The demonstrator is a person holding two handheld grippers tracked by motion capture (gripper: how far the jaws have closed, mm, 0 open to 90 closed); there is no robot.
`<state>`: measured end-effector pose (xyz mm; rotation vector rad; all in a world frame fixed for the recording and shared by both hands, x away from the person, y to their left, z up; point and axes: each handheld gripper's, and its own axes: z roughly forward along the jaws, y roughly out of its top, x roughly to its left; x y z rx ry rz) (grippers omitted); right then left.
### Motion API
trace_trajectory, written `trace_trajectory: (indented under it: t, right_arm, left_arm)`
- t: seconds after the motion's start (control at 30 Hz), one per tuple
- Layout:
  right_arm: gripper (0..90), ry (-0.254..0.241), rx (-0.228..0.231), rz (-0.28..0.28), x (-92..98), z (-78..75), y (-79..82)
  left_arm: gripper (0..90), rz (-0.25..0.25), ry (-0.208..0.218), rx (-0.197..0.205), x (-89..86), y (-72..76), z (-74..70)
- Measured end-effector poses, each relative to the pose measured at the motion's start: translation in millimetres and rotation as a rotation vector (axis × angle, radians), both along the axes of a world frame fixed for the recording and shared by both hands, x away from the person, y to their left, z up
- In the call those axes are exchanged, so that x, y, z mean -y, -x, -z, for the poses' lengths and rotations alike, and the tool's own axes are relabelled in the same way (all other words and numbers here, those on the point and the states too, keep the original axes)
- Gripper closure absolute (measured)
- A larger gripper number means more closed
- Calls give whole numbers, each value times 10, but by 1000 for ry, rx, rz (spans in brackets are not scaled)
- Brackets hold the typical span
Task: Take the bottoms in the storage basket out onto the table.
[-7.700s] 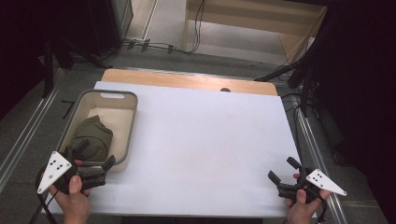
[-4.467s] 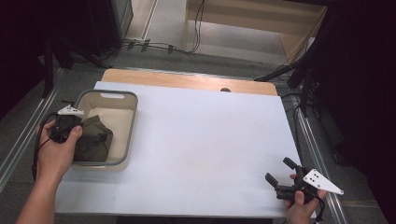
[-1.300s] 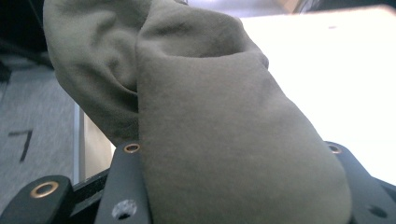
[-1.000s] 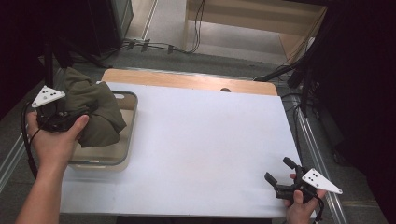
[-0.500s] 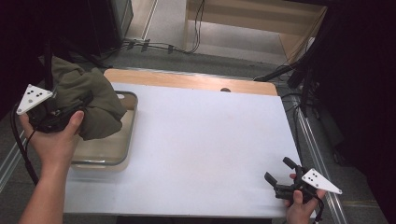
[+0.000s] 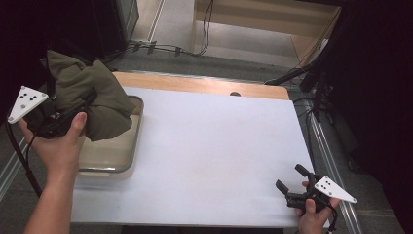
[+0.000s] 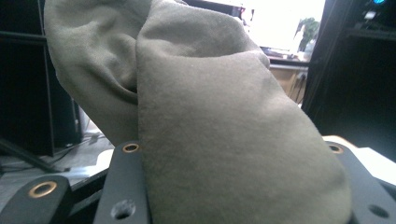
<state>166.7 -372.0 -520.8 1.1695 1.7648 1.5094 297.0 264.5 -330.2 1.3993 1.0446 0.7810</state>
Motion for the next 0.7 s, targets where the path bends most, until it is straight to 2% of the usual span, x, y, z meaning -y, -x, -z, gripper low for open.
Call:
trace_trajectory:
  t: [0.37, 0.7]
  right_arm:
    - [0, -1, 1, 0, -1, 1, 0]
    - [0, 2, 1, -1, -3, 0, 1]
  left_arm:
    - [502, 60, 11, 24, 191, 31, -118]
    - [502, 105, 9, 39, 391, 56, -144]
